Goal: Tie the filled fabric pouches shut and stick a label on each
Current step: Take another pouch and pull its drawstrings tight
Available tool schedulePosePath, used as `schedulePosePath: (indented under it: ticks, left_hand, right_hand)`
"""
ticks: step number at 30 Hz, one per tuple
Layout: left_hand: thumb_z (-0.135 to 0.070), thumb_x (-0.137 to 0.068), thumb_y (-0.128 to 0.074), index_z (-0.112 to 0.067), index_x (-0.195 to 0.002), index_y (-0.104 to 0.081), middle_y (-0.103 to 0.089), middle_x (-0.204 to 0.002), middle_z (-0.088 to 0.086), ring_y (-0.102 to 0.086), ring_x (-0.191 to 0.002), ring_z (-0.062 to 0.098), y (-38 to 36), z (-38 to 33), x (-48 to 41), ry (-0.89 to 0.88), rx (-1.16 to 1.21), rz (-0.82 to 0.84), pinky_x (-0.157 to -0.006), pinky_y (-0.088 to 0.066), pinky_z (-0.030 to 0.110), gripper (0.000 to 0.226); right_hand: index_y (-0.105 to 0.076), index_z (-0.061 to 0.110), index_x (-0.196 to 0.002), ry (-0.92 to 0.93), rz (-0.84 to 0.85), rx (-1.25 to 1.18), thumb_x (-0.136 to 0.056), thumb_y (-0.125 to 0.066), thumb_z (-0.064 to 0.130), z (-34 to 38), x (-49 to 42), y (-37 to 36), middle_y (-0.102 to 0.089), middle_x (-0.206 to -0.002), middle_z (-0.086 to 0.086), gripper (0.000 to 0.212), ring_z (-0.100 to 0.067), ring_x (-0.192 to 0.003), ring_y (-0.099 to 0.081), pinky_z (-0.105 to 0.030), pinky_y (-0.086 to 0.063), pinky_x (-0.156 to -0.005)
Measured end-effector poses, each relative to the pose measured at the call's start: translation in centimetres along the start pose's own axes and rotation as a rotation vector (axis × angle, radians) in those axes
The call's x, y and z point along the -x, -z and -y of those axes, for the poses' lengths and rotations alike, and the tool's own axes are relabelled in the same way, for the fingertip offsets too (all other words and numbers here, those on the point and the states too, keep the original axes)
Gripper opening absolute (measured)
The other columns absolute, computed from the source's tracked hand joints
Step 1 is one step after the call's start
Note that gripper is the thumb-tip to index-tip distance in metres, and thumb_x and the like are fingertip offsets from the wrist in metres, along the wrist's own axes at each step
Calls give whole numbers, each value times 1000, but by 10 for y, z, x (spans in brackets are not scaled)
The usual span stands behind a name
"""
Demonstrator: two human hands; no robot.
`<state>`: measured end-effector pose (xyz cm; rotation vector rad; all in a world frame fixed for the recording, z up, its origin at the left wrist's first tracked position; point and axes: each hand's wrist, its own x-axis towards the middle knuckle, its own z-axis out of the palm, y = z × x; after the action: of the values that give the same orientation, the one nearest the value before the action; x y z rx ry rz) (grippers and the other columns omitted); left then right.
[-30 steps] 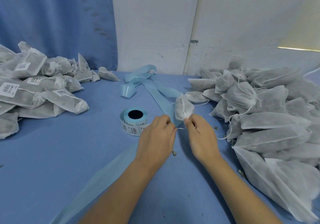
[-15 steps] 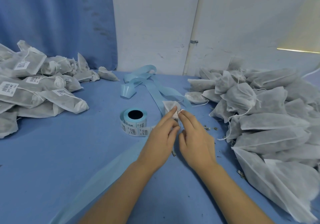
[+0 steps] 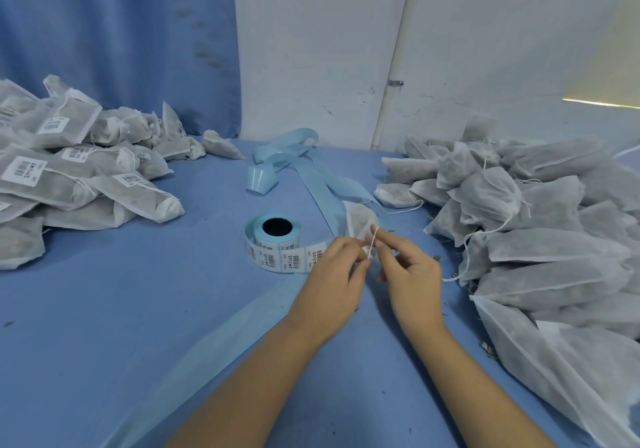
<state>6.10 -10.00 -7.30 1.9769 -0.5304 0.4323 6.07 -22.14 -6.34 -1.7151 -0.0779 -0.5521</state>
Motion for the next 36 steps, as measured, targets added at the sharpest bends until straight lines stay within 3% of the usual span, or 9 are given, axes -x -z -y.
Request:
schedulePosePath:
  ticks: [4,8,11,17,21,23,27,32,36]
  left_hand:
    - [-12,-98,-47,-8,-94,-58,-54,-103,-1,-50,-90,4,0,-3,2,0,-2,32,-81,-44,19,13]
    - [-23,-101,-42,-18,-95,-55,-62,-95,2,-61,-87,17,2,-4,1,130,121,3,-68,-54,30,16]
    - [-25,-102,-41,-32,-87,-49,-66,-85,-7,-64,-80,8,4,-5,1,195,217,-80,-72,-55,27,19]
    - [-26,-101,-41,-30,-87,-47,-62,-78,-13,-63,-64,7,7,-5,0,235,171,-185,-66,-53,34,15]
    - [-24,-101,-43,-29,-95,-53,-58,-68,-5,-56,-57,2,6,-11,2,185,162,-196,-56,-43,12,12]
    - [-21,-100,-45,-24,-97,-56,-58,-64,-4,-52,-52,2,3,-14,2,190,235,-218,-54,-41,13,12]
    - [-15,-100,-45,-24,-88,-54,-69,-79,-7,-59,-57,5,1,-15,1,228,381,-229,-60,-51,26,17]
    - [-13,-100,-45,-25,-89,-55,-69,-85,-18,-67,-80,2,2,-9,0,224,417,-189,-74,-54,21,19]
    - [-17,-100,-46,-27,-89,-56,-69,-93,-14,-67,-87,4,3,-7,-2,246,384,-175,-84,-55,29,18]
  right_hand:
    - [-76,27,-93,-103,-67,-87,-87,-68,10,-1,-4,0,-71,-70,17,20,-2,-46,-49,-10,-43,-54]
    - [-77,22,-84,-168,-77,-187,-82,-74,11,0,-6,1,-75,-82,10,12,-2,-50,-52,-10,-44,-55]
    - [-78,23,-84,-166,1,-164,-81,-75,15,1,-6,1,-75,-81,10,9,2,-58,-57,-8,-44,-60]
    - [-76,33,-77,-4,120,10,-81,-75,14,4,0,-2,-73,-81,17,19,-1,-72,-62,-9,-42,-65]
    - [-74,30,-77,150,91,270,-82,-74,17,5,3,-6,-69,-81,18,14,-3,-71,-56,-19,-43,-67]
    - [-73,25,-78,172,62,303,-82,-73,15,6,4,-8,-66,-81,17,11,-2,-69,-53,-19,-42,-65]
    - [-64,19,-74,111,48,184,-80,-73,7,9,4,-12,-59,-83,11,16,-3,-63,-48,-14,-39,-60]
    - [-65,20,-71,-109,95,-44,-81,-72,3,12,1,-10,-56,-95,-3,20,-17,-73,-55,-33,-51,-69]
    - [-64,17,-68,-263,150,-142,-84,-69,7,12,-1,-7,-58,-70,-2,19,-7,-57,-48,-13,-40,-55]
